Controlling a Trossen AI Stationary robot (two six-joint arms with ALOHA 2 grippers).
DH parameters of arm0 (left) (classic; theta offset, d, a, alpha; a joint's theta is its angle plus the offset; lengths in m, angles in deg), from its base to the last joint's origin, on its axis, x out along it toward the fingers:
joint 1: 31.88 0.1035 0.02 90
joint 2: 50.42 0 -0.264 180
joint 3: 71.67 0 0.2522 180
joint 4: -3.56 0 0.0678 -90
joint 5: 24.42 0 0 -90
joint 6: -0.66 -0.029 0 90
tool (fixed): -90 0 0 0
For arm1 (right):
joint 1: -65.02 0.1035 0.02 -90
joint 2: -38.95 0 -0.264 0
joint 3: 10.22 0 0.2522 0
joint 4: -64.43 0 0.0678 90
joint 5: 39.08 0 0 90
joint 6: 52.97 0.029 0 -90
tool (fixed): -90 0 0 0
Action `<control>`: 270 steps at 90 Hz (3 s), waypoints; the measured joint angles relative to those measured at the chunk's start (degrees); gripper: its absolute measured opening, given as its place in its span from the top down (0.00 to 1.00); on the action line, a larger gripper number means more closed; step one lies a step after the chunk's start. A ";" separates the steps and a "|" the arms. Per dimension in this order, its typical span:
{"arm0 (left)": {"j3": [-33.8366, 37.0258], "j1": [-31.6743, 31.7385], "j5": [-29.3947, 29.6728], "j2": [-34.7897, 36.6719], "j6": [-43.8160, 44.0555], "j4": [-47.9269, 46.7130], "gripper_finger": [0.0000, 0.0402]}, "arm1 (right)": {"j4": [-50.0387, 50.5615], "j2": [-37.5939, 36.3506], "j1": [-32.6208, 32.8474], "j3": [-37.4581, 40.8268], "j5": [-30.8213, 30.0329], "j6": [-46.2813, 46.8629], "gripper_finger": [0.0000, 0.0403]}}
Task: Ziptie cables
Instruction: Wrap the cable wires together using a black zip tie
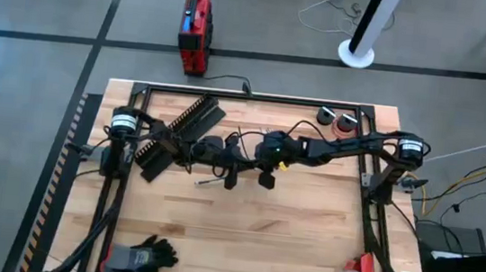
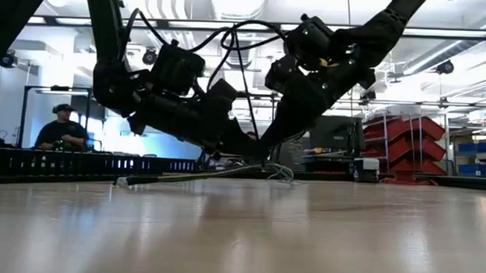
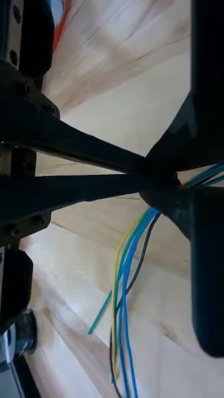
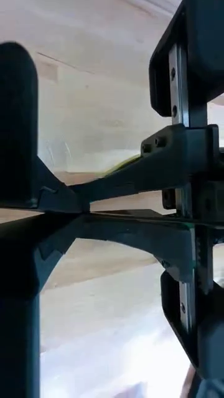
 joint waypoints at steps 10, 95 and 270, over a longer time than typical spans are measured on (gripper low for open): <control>-0.10 0.00 0.05 0.14 -0.26 0.14 0.99 | 0.76 -2.03 0.00 0.04 -0.41 -0.75 1.00; 0.16 -0.11 1.10 -0.35 -1.61 -7.36 1.00 | 7.16 -12.96 0.96 2.33 -4.35 -1.04 0.95; 0.05 -0.24 1.07 -0.88 -1.58 -8.66 1.00 | 3.07 -6.93 2.87 1.95 -4.33 -1.11 1.00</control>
